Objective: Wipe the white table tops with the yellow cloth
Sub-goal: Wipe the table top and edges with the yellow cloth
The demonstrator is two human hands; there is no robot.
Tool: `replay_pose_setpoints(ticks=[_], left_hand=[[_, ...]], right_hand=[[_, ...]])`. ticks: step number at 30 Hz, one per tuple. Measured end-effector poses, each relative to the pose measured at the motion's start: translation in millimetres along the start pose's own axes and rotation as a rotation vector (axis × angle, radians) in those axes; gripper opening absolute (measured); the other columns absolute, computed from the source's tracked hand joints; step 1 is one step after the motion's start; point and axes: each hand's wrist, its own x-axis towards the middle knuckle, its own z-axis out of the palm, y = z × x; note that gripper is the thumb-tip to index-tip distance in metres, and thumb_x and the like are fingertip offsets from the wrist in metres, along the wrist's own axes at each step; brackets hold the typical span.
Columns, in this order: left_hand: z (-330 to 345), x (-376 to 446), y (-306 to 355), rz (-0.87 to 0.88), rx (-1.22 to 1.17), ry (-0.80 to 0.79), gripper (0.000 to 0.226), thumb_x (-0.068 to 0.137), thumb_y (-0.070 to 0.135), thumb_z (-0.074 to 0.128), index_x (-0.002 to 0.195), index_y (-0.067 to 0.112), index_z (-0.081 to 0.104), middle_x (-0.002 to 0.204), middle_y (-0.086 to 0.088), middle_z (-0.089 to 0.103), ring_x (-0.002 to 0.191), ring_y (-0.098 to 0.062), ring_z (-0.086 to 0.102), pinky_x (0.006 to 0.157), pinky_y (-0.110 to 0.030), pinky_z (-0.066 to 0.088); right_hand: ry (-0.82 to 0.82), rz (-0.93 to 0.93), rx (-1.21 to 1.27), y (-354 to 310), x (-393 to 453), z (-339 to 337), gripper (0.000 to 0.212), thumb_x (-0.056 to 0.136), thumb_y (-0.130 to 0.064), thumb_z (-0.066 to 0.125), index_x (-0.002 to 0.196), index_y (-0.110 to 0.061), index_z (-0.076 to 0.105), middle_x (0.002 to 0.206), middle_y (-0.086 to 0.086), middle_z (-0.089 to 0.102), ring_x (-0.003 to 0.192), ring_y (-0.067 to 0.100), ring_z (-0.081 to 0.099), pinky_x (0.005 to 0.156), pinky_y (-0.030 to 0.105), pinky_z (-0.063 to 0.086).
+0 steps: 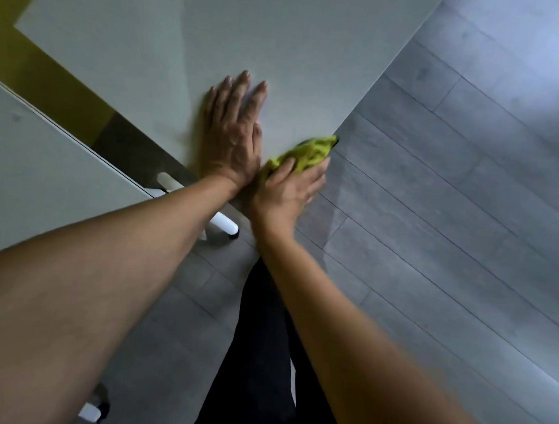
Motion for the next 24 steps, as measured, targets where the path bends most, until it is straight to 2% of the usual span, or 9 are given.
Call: replay_pose_setpoints(ticks=[4, 7, 12, 15, 18, 24], left_hand=[[-2, 0, 4, -0.029, 0.006, -0.014, 0.06, 0.097, 0.022, 0.038, 0.155, 0.019, 0.05, 0.164, -0.012, 0.042, 0.151, -0.039, 0.038, 0.128, -0.049, 0.019], [-4, 1, 4, -0.037, -0.005, -0.013, 0.06, 0.096, 0.021, 0.04, 0.154, 0.019, 0.051, 0.164, -0.012, 0.042, 0.151, -0.038, 0.038, 0.128, -0.049, 0.019], [-6, 2, 4, -0.072, -0.053, -0.036, 0.061, 0.093, 0.02, 0.043, 0.154, 0.016, 0.051, 0.163, -0.018, 0.04, 0.151, -0.039, 0.037, 0.129, -0.05, 0.019], [-7, 2, 6, -0.107, -0.077, -0.028, 0.059, 0.095, 0.019, 0.042, 0.154, 0.01, 0.05, 0.162, -0.02, 0.041, 0.151, -0.039, 0.037, 0.129, -0.05, 0.02], [-6, 4, 9, -0.154, -0.09, 0.0, 0.058, 0.097, 0.017, 0.043, 0.154, 0.003, 0.047, 0.161, -0.021, 0.042, 0.15, -0.039, 0.038, 0.127, -0.051, 0.023], [-3, 5, 7, -0.201, -0.107, -0.039, 0.063, 0.095, 0.013, 0.047, 0.156, 0.0, 0.042, 0.164, -0.019, 0.039, 0.153, -0.038, 0.035, 0.127, -0.053, 0.026]], right_hand=[[0.126, -0.044, -0.095, -53, 98, -12, 0.064, 0.107, -0.033, 0.035, 0.158, -0.006, 0.009, 0.155, 0.019, 0.025, 0.141, 0.04, 0.029, 0.119, 0.042, 0.02], [0.236, -0.054, -0.28, -99, 156, -18, 0.062, 0.107, -0.036, 0.032, 0.158, -0.008, 0.01, 0.157, 0.012, 0.025, 0.141, 0.032, 0.033, 0.116, 0.04, 0.027], [0.328, -0.396, -0.615, -102, 169, -29, 0.073, 0.096, -0.031, 0.039, 0.16, -0.009, 0.01, 0.164, 0.014, 0.016, 0.148, 0.032, 0.02, 0.12, 0.048, 0.015], [0.161, -0.673, -0.721, -75, 148, -36, 0.072, 0.092, -0.031, 0.026, 0.159, -0.009, 0.014, 0.166, 0.012, 0.015, 0.154, 0.029, 0.01, 0.125, 0.047, 0.007], [-0.012, -0.947, -0.887, -57, 129, -38, 0.067, 0.098, -0.024, 0.038, 0.16, -0.011, 0.016, 0.166, 0.009, 0.018, 0.155, 0.024, 0.009, 0.125, 0.051, 0.008], [-0.366, -1.228, -0.933, -92, 144, -37, 0.055, 0.106, -0.026, 0.037, 0.158, -0.012, 0.026, 0.164, 0.005, 0.026, 0.154, 0.019, 0.015, 0.124, 0.048, 0.016]])
